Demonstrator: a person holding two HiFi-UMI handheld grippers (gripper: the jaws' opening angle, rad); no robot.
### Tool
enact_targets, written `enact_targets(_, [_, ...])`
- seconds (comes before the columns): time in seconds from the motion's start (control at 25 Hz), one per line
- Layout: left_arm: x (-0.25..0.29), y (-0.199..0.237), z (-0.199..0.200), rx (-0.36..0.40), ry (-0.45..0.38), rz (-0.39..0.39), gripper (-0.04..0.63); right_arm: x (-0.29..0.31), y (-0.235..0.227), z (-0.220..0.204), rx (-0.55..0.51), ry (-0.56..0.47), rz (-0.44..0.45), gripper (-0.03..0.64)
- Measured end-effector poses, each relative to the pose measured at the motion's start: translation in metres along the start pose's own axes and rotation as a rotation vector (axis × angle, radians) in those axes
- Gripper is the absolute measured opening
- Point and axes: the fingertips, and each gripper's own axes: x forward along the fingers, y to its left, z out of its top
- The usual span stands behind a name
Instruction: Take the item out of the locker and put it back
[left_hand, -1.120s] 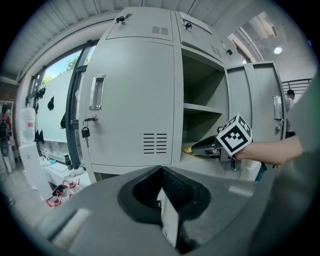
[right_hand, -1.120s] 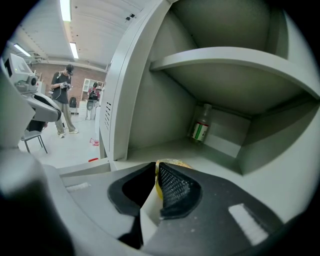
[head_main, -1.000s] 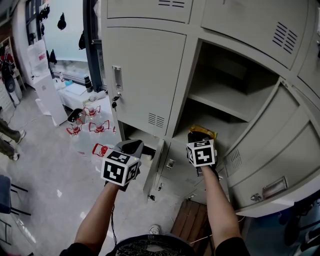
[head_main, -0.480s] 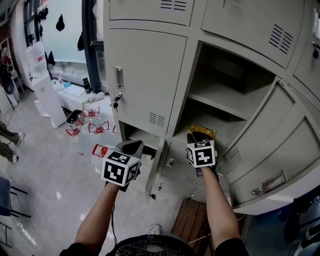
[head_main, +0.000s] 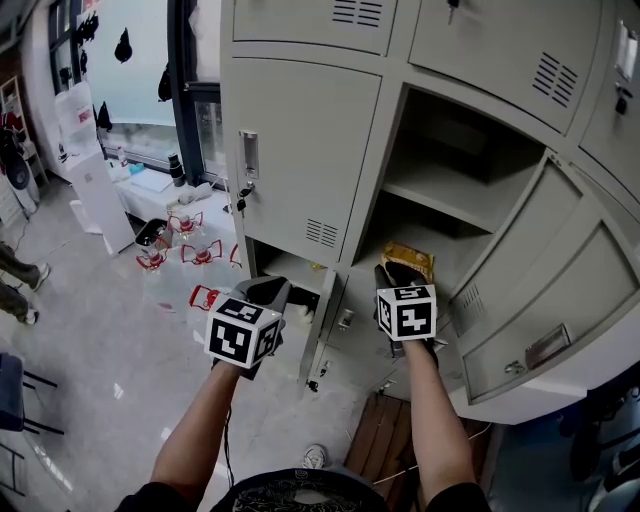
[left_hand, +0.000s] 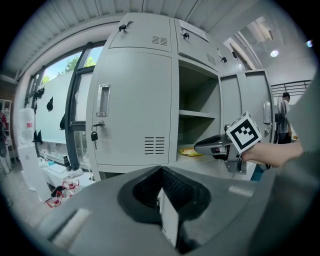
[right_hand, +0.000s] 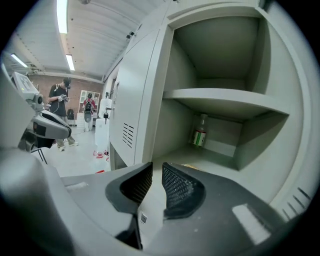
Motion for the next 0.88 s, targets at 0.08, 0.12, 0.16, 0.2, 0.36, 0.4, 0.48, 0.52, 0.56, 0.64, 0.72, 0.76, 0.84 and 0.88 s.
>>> enact_targets(0.08, [-0.005,0.000,0.000,0.000,-0.004,-0.001,0.002,-0.009,0.005,0.004,0.006,-0.015,0.000,0.083])
enact_targets(0.12, [-0.007,0.000,0.000,-0.001,-0.006,-0.002,0.001,-0.013,0.008,0.006,0.010,-0.023,0.000,0.080])
enact_targets(0.16, [-0.009,0.000,0.000,-0.001,-0.009,-0.003,0.002,-0.018,0.011,0.008,0.014,-0.030,0.000,0.075])
enact_targets(0.2, [-0.011,-0.001,0.001,0.000,-0.011,-0.004,0.000,-0.022,0.014,0.010,0.016,-0.036,0.000,0.072])
enact_targets(0.36, [-0.022,-0.003,0.001,0.005,-0.021,-0.014,0.002,-0.042,0.026,0.015,0.021,-0.055,-0.003,0.067])
enact_targets(0.4, [-0.024,-0.004,0.002,0.006,-0.025,-0.018,0.002,-0.047,0.028,0.016,0.024,-0.062,-0.005,0.066])
enact_targets(0.48, [-0.029,-0.007,0.002,0.008,-0.031,-0.025,0.002,-0.058,0.033,0.019,0.028,-0.077,-0.010,0.061])
enact_targets(0.52, [-0.032,-0.009,0.002,0.009,-0.034,-0.029,0.001,-0.064,0.035,0.021,0.031,-0.084,-0.012,0.058])
enact_targets(0.56, [-0.034,-0.010,0.002,0.010,-0.036,-0.032,0.001,-0.069,0.038,0.021,0.033,-0.090,-0.013,0.057])
enact_targets(0.64, [-0.040,-0.012,0.002,0.012,-0.040,-0.037,0.000,-0.079,0.043,0.021,0.037,-0.096,-0.017,0.055])
enact_targets(0.72, [-0.045,-0.013,0.001,0.013,-0.044,-0.041,0.002,-0.089,0.047,0.021,0.041,-0.102,-0.021,0.052])
enact_targets(0.76, [-0.048,-0.013,0.001,0.013,-0.046,-0.042,0.001,-0.093,0.049,0.021,0.044,-0.106,-0.022,0.052])
enact_targets(0.84, [-0.055,-0.013,0.001,0.013,-0.053,-0.041,0.001,-0.102,0.055,0.022,0.048,-0.116,-0.023,0.046])
enact_targets(0.88, [-0.058,-0.013,0.001,0.012,-0.057,-0.041,0.001,-0.107,0.058,0.022,0.049,-0.121,-0.024,0.044])
